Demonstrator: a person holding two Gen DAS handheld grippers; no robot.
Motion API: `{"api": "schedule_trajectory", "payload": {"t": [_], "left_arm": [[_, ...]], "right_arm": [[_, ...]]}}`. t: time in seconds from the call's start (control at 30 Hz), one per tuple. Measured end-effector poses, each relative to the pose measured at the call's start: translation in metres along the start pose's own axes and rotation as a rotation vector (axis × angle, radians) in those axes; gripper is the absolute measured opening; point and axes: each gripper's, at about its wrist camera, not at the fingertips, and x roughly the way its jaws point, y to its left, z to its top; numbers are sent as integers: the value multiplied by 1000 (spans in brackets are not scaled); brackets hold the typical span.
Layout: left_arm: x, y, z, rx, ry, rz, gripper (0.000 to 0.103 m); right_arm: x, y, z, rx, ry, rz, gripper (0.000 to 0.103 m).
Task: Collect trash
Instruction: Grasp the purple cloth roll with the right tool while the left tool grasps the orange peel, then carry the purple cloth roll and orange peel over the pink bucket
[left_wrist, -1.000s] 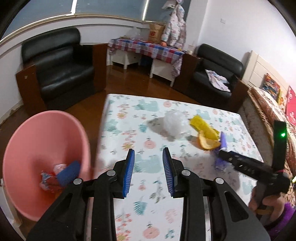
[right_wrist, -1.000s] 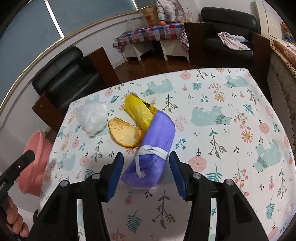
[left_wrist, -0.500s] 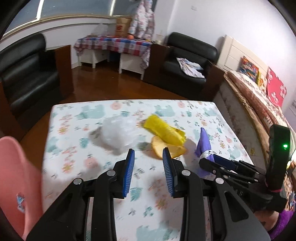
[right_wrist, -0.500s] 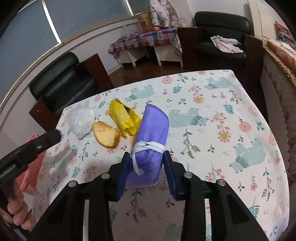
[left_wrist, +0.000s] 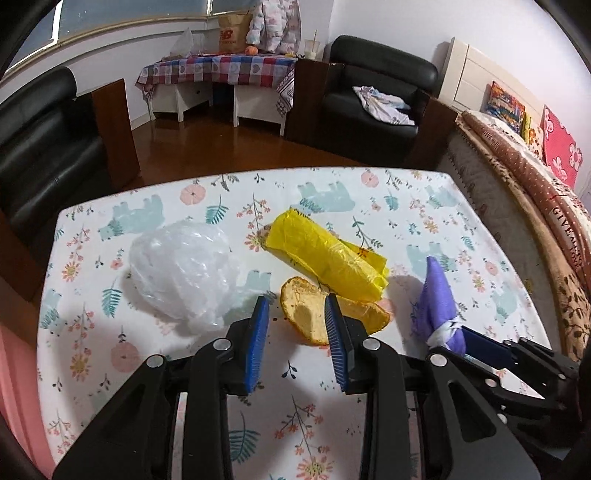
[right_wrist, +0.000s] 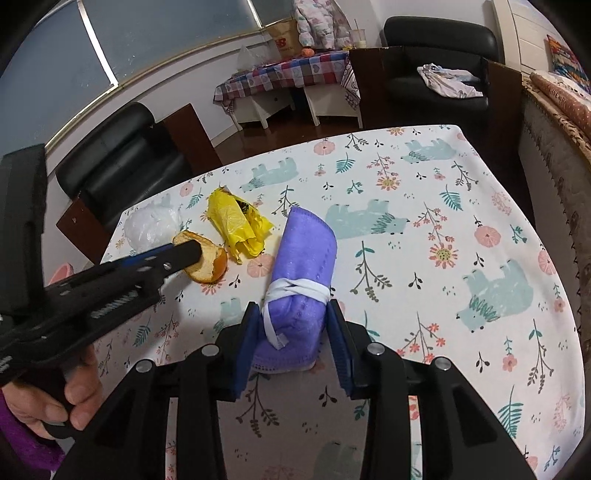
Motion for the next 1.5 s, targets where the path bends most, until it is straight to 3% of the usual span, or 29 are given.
{"api": "schedule_trajectory", "payload": {"t": [0.07,0.1,0.13,0.23,0.8,0.97,1.5], "left_arm": [[2,0,-1,-1,-4,7,28],[2,-2,-2,0,-9,7,17],[0,-3,-3,3,-10,7,12],[-7,-4,-5,6,-33,7,4],[-93,4,-35,-70,-120,-6,4],[-122,10,-47,-70,-167,30,4],[-190,75,-81,-199,-269,193,4]], "right_arm": [[0,0,0,3,0,3,37],[0,0,0,5,0,5,37],[0,-1,0,6,0,6,37],[0,0,0,5,0,5,37],[-4,-2,0,2,-12,1,37],[-17,8,-6,-16,-16,34,37],[-41,123,-19,-283,-9,228,37]]}}
